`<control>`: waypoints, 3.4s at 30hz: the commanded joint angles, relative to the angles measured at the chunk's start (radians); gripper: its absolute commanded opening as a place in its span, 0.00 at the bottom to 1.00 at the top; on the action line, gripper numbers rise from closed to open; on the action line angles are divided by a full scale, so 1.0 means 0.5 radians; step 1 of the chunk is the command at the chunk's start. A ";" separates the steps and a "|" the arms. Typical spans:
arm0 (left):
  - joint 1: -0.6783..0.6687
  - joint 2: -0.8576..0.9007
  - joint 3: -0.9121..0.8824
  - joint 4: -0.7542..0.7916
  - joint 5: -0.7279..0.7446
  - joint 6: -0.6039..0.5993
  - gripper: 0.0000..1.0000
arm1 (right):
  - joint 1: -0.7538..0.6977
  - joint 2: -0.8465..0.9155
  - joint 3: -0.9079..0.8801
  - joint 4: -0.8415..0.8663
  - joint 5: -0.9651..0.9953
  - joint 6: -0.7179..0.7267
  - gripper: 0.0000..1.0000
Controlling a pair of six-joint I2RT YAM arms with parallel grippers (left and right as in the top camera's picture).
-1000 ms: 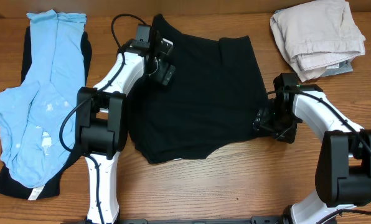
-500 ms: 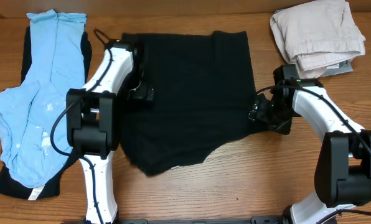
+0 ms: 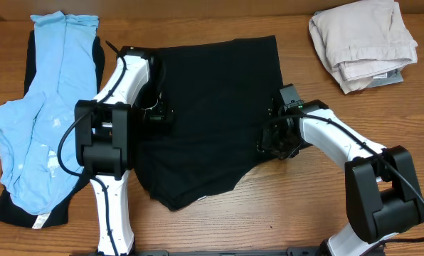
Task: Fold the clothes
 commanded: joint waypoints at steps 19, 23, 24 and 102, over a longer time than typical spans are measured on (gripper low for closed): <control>-0.009 -0.115 0.864 0.384 0.052 0.420 1.00 | -0.402 -0.004 -0.198 0.175 0.336 0.091 0.04; -0.014 -0.114 0.827 0.504 0.053 0.459 1.00 | -0.672 -0.004 -0.198 0.227 0.335 -0.008 0.04; -0.014 -0.114 0.810 0.533 0.054 0.459 1.00 | -0.726 -0.004 -0.198 0.251 0.336 -0.024 0.04; 0.109 0.079 -0.092 1.518 -0.082 -0.397 0.40 | -0.950 -0.028 0.263 0.165 -0.443 -0.314 0.51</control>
